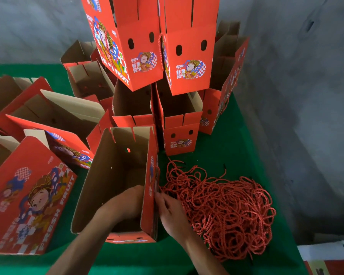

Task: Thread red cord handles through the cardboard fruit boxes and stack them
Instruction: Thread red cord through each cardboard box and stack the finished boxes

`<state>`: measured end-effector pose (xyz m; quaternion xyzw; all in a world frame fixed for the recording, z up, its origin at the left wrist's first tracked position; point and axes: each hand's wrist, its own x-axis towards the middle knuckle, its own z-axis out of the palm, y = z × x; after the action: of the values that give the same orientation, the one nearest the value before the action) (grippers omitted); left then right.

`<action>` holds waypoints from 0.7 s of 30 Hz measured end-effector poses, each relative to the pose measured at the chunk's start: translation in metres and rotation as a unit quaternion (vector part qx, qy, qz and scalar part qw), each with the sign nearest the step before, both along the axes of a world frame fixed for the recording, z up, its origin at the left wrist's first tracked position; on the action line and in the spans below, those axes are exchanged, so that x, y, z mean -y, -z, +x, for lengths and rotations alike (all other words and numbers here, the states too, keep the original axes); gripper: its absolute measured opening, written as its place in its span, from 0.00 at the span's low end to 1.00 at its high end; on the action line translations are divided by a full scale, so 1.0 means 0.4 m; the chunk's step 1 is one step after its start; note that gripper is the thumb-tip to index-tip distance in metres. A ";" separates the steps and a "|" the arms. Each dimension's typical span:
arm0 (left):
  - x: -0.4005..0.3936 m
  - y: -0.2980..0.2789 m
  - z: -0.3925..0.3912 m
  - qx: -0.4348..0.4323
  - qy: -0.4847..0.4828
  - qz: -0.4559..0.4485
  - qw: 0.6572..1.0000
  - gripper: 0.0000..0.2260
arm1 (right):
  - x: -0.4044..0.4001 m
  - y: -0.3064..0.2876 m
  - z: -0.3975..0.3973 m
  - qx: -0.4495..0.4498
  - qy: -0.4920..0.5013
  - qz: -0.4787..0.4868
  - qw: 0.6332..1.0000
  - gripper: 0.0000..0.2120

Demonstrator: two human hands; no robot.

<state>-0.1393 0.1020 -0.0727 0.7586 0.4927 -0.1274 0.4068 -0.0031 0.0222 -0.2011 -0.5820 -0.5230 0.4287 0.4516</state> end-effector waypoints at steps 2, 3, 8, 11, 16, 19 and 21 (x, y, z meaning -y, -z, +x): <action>-0.001 0.003 0.002 -0.027 0.001 0.000 1.000 0.16 | -0.012 0.025 0.015 0.100 0.058 0.000 0.993 0.18; -0.001 0.004 0.003 -0.043 -0.003 0.011 0.999 0.16 | -0.021 0.044 0.026 0.198 0.099 -0.007 0.975 0.15; 0.015 0.015 -0.002 -0.089 -0.045 0.096 0.990 0.13 | -0.053 0.114 0.082 0.415 0.080 -0.155 0.893 0.14; 0.010 0.014 -0.017 -0.093 -0.060 0.159 0.981 0.10 | -0.062 0.125 0.095 0.428 0.068 -0.180 0.883 0.11; -0.007 -0.009 -0.078 -0.064 -0.054 0.242 0.967 0.15 | -0.082 0.095 0.084 0.293 0.071 -0.084 0.950 0.10; -0.017 -0.068 -0.159 -0.049 -0.009 0.310 0.949 0.25 | -0.095 0.035 0.058 0.047 0.080 -0.061 0.994 0.07; -0.026 -0.128 -0.222 -0.015 0.062 0.373 0.926 0.26 | -0.113 0.002 0.047 -0.024 0.079 -0.083 0.993 0.06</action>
<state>-0.2281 0.1123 -0.0215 0.8824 0.4630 0.0288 0.0785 0.0157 0.0675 -0.2021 -0.6464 -0.4268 0.4475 0.4469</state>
